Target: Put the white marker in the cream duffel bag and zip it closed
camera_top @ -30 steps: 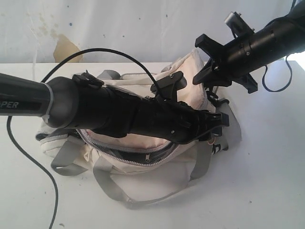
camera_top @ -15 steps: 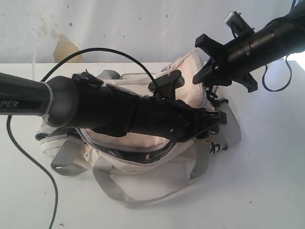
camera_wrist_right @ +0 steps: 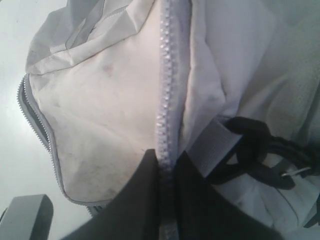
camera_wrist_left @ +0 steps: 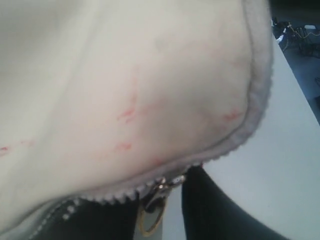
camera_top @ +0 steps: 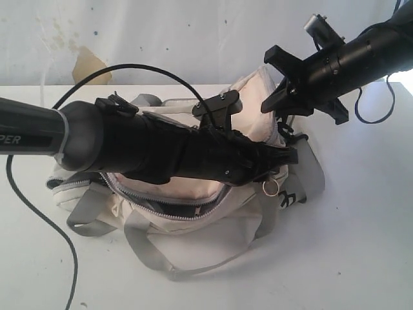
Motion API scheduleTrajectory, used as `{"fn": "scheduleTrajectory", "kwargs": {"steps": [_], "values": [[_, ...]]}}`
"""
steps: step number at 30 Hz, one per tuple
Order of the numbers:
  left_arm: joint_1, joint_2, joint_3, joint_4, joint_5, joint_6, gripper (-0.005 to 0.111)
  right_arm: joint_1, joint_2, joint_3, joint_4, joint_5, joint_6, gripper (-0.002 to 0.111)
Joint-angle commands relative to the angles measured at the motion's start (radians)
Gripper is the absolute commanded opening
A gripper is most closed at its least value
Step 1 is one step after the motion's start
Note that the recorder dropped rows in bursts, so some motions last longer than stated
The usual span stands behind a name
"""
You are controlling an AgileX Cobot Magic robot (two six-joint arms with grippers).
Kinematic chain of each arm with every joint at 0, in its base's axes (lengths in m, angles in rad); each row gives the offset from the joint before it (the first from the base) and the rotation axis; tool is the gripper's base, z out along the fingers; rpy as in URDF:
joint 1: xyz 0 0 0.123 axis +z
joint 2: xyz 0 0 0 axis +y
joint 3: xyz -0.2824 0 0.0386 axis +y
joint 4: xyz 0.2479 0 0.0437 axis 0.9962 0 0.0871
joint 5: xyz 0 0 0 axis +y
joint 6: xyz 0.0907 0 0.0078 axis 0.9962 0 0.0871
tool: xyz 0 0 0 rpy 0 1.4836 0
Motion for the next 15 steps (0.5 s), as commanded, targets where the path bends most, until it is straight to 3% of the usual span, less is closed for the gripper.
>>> {"fn": "scheduleTrajectory", "kwargs": {"steps": [1,3,7,11,15], "values": [[0.008,-0.014,-0.002,0.016,-0.034,0.004,0.011,-0.004,-0.001,-0.008,0.012,0.014,-0.016,0.0],[0.008,-0.014,-0.002,0.038,-0.001,0.005,0.0,-0.004,-0.001,-0.008,0.01,0.014,-0.016,0.0],[0.008,-0.018,-0.002,0.105,0.18,0.001,0.0,-0.004,-0.001,-0.008,-0.054,-0.004,-0.016,0.0],[0.018,-0.038,0.009,0.342,0.297,-0.152,0.0,-0.004,-0.001,-0.008,-0.116,-0.014,-0.016,0.0],[0.1,-0.067,0.009,0.551,0.597,-0.266,0.0,-0.004,-0.001,-0.008,-0.147,-0.033,-0.016,0.0]]}}
